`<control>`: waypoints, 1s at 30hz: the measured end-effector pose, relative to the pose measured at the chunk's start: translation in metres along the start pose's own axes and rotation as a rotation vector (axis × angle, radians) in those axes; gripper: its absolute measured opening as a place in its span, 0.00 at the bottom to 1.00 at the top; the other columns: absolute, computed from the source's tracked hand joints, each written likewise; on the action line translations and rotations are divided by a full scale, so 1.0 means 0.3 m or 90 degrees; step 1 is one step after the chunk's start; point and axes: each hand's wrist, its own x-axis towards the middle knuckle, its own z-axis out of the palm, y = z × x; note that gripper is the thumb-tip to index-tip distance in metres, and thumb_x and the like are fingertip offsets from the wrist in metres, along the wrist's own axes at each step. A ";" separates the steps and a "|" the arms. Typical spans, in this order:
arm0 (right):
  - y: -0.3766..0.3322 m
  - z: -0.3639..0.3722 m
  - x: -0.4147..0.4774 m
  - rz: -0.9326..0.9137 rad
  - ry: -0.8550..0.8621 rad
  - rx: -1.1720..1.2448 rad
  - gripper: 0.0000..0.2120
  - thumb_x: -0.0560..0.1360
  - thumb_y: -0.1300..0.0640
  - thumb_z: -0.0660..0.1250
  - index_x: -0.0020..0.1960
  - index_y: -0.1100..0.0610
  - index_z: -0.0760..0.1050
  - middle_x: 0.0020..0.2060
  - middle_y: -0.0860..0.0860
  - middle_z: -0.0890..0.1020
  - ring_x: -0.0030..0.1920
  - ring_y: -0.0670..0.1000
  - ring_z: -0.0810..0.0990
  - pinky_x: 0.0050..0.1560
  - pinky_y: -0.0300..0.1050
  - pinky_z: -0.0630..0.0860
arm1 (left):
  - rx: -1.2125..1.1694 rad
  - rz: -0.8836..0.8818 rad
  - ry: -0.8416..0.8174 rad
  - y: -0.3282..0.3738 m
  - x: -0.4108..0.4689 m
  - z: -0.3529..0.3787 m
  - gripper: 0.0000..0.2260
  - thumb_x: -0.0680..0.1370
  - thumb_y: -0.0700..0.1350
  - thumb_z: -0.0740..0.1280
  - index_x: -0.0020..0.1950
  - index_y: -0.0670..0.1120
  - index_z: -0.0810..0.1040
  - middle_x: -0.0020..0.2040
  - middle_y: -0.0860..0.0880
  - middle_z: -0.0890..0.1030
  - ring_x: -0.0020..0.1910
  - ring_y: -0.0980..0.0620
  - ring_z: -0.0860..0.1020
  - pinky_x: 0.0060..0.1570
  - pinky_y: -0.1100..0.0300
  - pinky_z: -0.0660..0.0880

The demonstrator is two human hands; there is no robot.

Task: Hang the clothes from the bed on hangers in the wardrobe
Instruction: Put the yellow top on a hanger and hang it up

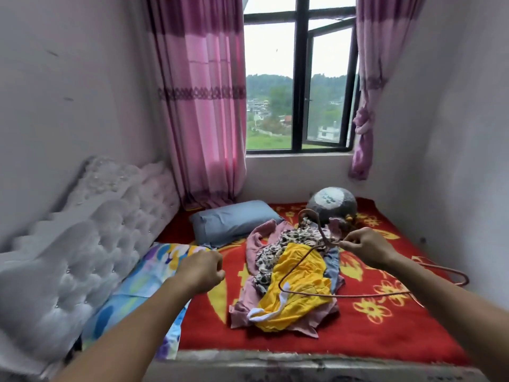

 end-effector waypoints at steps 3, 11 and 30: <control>0.066 0.008 0.142 0.064 0.010 0.021 0.14 0.75 0.53 0.70 0.31 0.55 0.80 0.29 0.50 0.81 0.31 0.53 0.79 0.32 0.44 0.70 | 0.004 0.039 -0.029 0.000 0.224 0.031 0.08 0.76 0.55 0.64 0.50 0.52 0.77 0.56 0.49 0.79 0.56 0.48 0.77 0.49 0.56 0.72; 0.319 0.035 0.359 0.210 0.053 0.040 0.09 0.77 0.55 0.65 0.48 0.56 0.84 0.44 0.51 0.84 0.43 0.52 0.81 0.44 0.49 0.78 | -0.014 0.137 -0.095 0.126 0.707 0.166 0.08 0.75 0.52 0.65 0.50 0.51 0.79 0.53 0.48 0.81 0.52 0.46 0.79 0.43 0.58 0.72; 1.134 0.735 1.280 0.433 -0.057 0.066 0.11 0.77 0.53 0.66 0.38 0.55 0.79 0.33 0.55 0.81 0.40 0.59 0.80 0.38 0.47 0.72 | -0.084 0.031 -0.412 0.388 1.437 1.037 0.08 0.75 0.50 0.62 0.48 0.48 0.78 0.47 0.50 0.81 0.45 0.48 0.78 0.38 0.57 0.70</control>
